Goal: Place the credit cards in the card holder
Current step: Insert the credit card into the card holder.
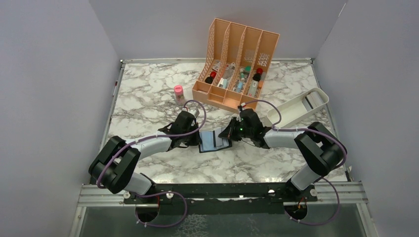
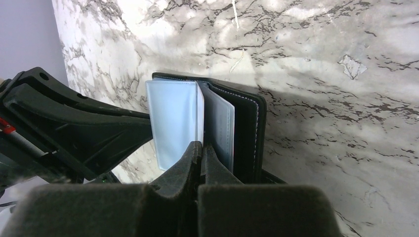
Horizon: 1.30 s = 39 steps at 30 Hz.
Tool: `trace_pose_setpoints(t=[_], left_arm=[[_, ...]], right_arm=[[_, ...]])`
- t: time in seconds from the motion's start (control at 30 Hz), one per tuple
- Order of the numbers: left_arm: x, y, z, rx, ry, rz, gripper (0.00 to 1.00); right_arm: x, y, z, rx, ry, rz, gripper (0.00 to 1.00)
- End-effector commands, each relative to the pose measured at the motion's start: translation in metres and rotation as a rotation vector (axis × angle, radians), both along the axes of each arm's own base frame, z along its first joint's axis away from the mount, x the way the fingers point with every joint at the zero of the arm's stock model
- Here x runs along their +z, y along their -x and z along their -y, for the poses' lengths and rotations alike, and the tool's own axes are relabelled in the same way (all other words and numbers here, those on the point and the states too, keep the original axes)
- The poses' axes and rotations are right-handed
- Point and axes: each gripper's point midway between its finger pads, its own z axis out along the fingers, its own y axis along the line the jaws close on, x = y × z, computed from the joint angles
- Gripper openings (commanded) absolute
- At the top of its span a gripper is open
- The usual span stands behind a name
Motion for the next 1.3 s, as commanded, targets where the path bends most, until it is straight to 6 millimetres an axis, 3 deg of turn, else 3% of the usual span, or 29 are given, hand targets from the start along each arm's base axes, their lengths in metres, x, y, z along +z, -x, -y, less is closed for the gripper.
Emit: trace_pose_setpoints(t=[0.0,0.37,0.8,1.0,1.27], left_arm=[[-0.018,0.007,-0.011,0.003,-0.056,-0.033,0.12],[-0.017,0.008,-0.011,0.006,-0.059,-0.04,0.12],[-0.016,0.007,-0.009,0.012,-0.05,-0.042,0.11],[-0.014,0.007,-0.008,0.007,-0.041,-0.04,0.12],[-0.012,0.006,-0.004,-0.003,-0.025,-0.038,0.12]], right_arm=[[-0.018,0.015,0.003,0.029,0.014,-0.056,0.01],[-0.029,0.018,0.022,-0.039,0.067,-0.051,0.01],[-0.035,0.023,0.014,0.012,0.052,-0.076,0.01],[-0.032,0.015,0.028,-0.068,0.086,-0.041,0.01],[-0.043,0.025,0.011,0.059,0.055,-0.064,0.04]])
